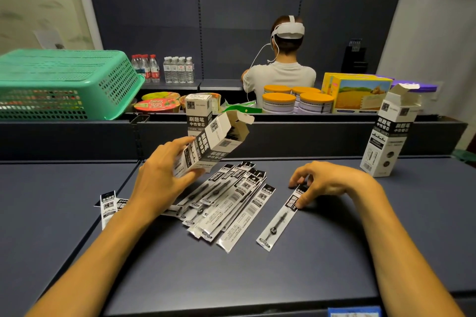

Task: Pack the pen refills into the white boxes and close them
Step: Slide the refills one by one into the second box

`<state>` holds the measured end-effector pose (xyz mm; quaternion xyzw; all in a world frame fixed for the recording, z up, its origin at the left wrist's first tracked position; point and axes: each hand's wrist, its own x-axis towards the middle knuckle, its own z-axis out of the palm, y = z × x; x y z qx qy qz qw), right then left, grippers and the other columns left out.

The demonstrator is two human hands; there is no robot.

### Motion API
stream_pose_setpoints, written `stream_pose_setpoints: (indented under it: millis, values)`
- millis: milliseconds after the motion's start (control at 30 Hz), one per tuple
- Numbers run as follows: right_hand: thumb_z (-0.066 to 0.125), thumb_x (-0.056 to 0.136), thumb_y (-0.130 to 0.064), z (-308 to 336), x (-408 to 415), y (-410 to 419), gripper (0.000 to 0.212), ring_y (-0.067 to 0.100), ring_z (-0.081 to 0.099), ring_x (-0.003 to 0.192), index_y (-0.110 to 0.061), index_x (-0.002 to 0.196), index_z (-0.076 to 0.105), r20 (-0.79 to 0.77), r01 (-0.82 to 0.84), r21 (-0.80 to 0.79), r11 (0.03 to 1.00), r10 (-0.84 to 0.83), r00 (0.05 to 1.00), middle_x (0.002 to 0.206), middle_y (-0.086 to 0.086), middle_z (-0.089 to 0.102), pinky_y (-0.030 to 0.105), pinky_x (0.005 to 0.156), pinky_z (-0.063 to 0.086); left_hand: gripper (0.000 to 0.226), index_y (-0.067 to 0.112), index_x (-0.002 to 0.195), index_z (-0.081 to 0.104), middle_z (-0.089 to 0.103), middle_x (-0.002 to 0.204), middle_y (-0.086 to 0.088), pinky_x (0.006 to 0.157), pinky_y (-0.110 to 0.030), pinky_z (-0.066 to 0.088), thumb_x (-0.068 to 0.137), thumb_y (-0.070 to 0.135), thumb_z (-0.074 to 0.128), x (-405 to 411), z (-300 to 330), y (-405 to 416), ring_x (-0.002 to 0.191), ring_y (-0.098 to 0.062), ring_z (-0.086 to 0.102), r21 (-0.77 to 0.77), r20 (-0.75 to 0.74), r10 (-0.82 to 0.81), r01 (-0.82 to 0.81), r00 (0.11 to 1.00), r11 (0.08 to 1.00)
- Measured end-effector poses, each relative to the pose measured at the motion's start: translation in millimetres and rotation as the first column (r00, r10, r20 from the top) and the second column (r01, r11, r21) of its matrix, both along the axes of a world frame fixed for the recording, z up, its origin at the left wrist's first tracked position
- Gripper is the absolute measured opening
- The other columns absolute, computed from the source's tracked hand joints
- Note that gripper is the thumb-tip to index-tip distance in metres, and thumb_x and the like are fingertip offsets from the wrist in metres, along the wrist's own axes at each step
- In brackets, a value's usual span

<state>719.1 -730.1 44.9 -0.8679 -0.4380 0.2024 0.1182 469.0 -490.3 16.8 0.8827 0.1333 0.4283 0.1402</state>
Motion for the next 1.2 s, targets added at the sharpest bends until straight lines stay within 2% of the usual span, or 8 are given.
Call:
stream_pose_setpoints:
  millis: [200, 333, 433, 667, 833, 933, 1100, 1200]
  values:
    - [0.086, 0.071, -0.035, -5, -22, 21, 0.057, 0.005, 0.052, 0.084, -0.031, 0.122, 0.06, 0.004, -0.15, 0.099, 0.984, 0.15, 0.989, 0.098, -0.015, 0.054, 0.014, 0.071, 0.04, 0.07, 0.032, 0.134, 0.044, 0.062, 0.114, 0.0, 0.074, -0.047, 0.057, 0.075, 0.03, 0.08, 1, 0, -1, 0.099, -0.019, 0.059, 0.003, -0.004, -0.007, 0.007, 1.0, 1.0]
    - [0.084, 0.071, -0.04, -9, -29, 30, 0.068, 0.01, 0.049, 0.104, -0.033, 0.132, 0.055, 0.024, -0.219, 0.105, 0.97, 0.218, 0.976, 0.122, -0.007, 0.05, 0.02, 0.087, 0.042, 0.071, 0.032, 0.135, 0.043, 0.062, 0.113, -0.001, 0.074, -0.047, 0.057, 0.074, 0.03, 0.08, 1, -1, -1, 0.098, -0.019, 0.059, 0.006, -0.008, -0.005, 0.005, 1.0, 1.0]
    - [0.081, 0.073, -0.045, -9, -31, 32, 0.066, 0.012, 0.048, 0.111, -0.036, 0.133, 0.054, 0.009, -0.246, 0.11, 0.963, 0.246, 0.969, 0.127, -0.007, 0.048, 0.03, 0.1, 0.043, 0.071, 0.031, 0.135, 0.044, 0.062, 0.113, -0.001, 0.073, -0.046, 0.057, 0.074, 0.029, 0.081, 2, -1, -1, 0.097, -0.019, 0.06, 0.004, -0.01, -0.008, 0.008, 1.0, 1.0]
    - [0.086, 0.07, -0.037, -11, -30, 33, 0.057, 0.014, 0.053, 0.105, -0.033, 0.12, 0.058, -0.057, -0.187, 0.166, 0.968, 0.199, 0.978, 0.117, -0.008, 0.057, 0.032, 0.094, 0.048, 0.07, 0.03, 0.135, 0.045, 0.062, 0.114, 0.0, 0.074, -0.045, 0.058, 0.075, 0.029, 0.081, 1, 0, -2, 0.098, -0.018, 0.059, 0.006, -0.002, -0.011, 0.011, 1.0, 1.0]
    - [0.088, 0.068, -0.036, -12, -30, 32, 0.038, 0.013, 0.049, 0.081, -0.028, 0.099, 0.067, -0.075, -0.204, 0.179, 0.963, 0.22, 0.973, 0.093, -0.004, 0.057, 0.031, 0.075, 0.045, 0.071, 0.031, 0.135, 0.044, 0.061, 0.116, -0.001, 0.075, -0.044, 0.058, 0.075, 0.028, 0.081, 0, 0, -3, 0.101, -0.017, 0.059, 0.009, 0.002, -0.013, 0.013, 1.0, 1.0]
    - [0.088, 0.067, -0.034, -12, -31, 31, 0.032, 0.012, 0.049, 0.079, -0.022, 0.091, 0.07, -0.077, -0.218, 0.189, 0.958, 0.235, 0.969, 0.09, -0.002, 0.056, 0.036, 0.076, 0.046, 0.071, 0.033, 0.134, 0.042, 0.062, 0.114, -0.001, 0.072, -0.045, 0.058, 0.074, 0.029, 0.081, 1, 0, -3, 0.098, -0.018, 0.06, 0.014, -0.002, -0.015, 0.015, 1.0, 1.0]
    - [0.081, 0.076, -0.009, -5, -31, 23, 0.018, 0.016, 0.064, 0.079, -0.014, 0.082, 0.066, -0.351, -0.225, 0.279, 0.934, 0.317, 0.881, 0.084, 0.007, 0.069, 0.036, 0.083, 0.051, 0.069, 0.03, 0.135, 0.045, 0.062, 0.116, -0.001, 0.076, -0.044, 0.058, 0.075, 0.032, 0.079, 0, 0, -3, 0.099, -0.016, 0.059, -0.003, 0.001, -0.011, 0.011, 1.0, 1.0]
    - [0.075, 0.081, -0.001, 1, -31, 18, 0.015, 0.02, 0.068, 0.082, -0.012, 0.085, 0.066, -0.428, -0.208, 0.35, 0.913, 0.353, 0.832, 0.085, 0.009, 0.071, 0.028, 0.078, 0.053, 0.069, 0.029, 0.135, 0.046, 0.062, 0.117, -0.001, 0.077, -0.045, 0.058, 0.074, 0.031, 0.08, 0, 1, -5, 0.1, -0.016, 0.058, -0.009, 0.0, -0.012, 0.012, 1.0, 1.0]
